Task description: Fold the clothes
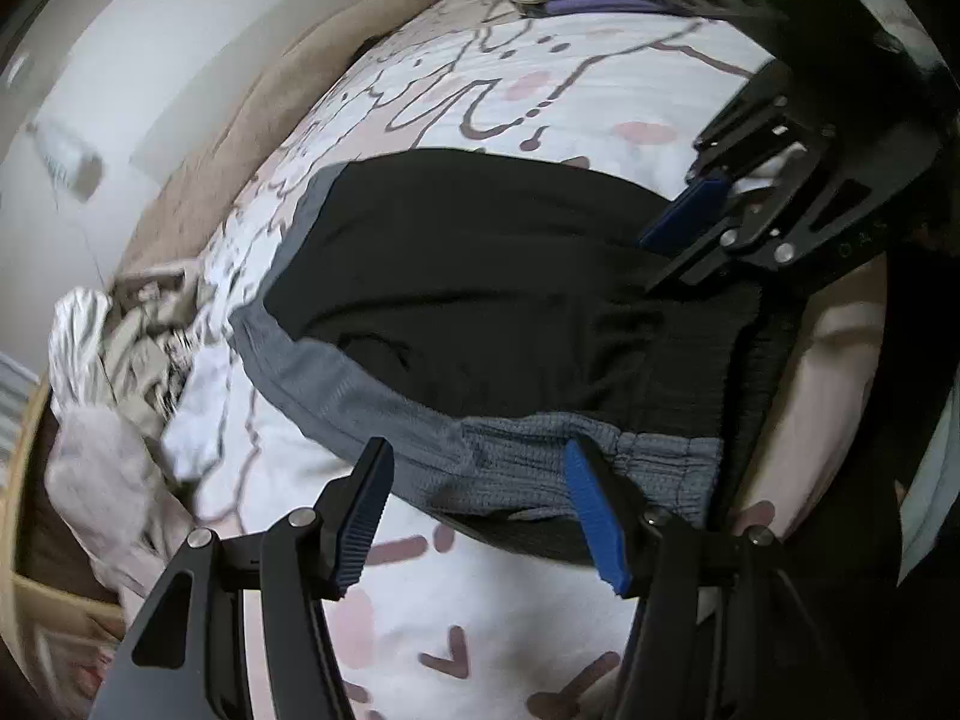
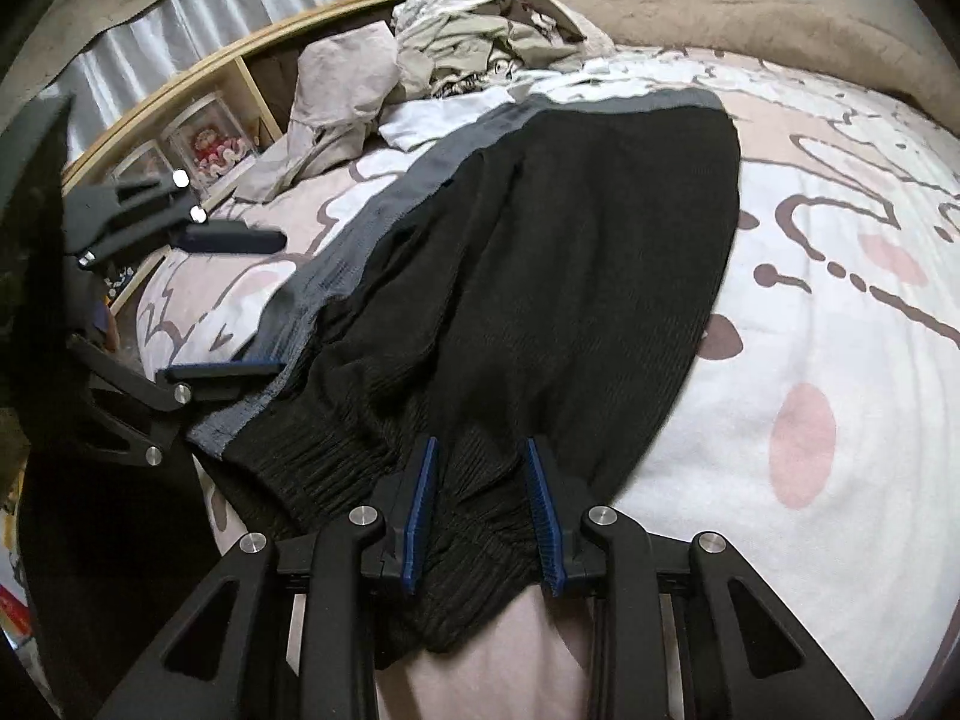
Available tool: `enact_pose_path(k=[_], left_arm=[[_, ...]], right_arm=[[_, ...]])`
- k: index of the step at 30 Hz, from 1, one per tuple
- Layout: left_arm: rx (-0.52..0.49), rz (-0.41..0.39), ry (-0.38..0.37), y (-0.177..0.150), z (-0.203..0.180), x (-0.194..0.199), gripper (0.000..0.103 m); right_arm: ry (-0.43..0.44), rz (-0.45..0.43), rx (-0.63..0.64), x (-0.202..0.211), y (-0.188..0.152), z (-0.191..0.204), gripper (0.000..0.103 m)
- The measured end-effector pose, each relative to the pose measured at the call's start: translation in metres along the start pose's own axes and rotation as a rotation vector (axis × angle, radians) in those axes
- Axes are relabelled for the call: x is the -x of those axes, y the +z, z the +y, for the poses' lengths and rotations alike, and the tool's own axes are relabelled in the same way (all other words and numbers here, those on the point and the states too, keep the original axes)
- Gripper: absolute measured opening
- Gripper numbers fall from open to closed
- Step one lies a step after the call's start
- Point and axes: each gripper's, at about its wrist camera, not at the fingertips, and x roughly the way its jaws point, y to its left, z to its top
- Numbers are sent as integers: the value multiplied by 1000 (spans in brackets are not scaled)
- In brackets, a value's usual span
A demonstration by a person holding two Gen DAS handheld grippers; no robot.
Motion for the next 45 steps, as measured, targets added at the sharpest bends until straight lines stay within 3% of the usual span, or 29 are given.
enact_pose_path(k=[3, 7, 9, 12, 17, 27, 40, 45], left_arm=[[25, 11, -2, 0, 2, -8, 63], [58, 13, -18, -2, 4, -9, 64], [95, 17, -40, -4, 9, -9, 64], [113, 13, -18, -5, 11, -9, 70], [99, 8, 19, -5, 9, -9, 73], [120, -3, 36, -8, 12, -8, 78], [134, 7, 39, -9, 15, -9, 78], [135, 17, 59, -8, 14, -9, 79]], right_arm=[[-70, -54, 81, 15, 1, 12, 30], [-280, -197, 328, 54, -8, 51, 32], [-412, -209, 442, 60, -20, 70, 69], [-544, -158, 652, 52, -46, 99, 69], [-660, -111, 940, 28, -80, 133, 69], [-897, -74, 1076, -19, -85, 132, 69], [-875, -107, 1204, -40, -61, 125, 69], [-903, -154, 1185, -33, -51, 120, 69]])
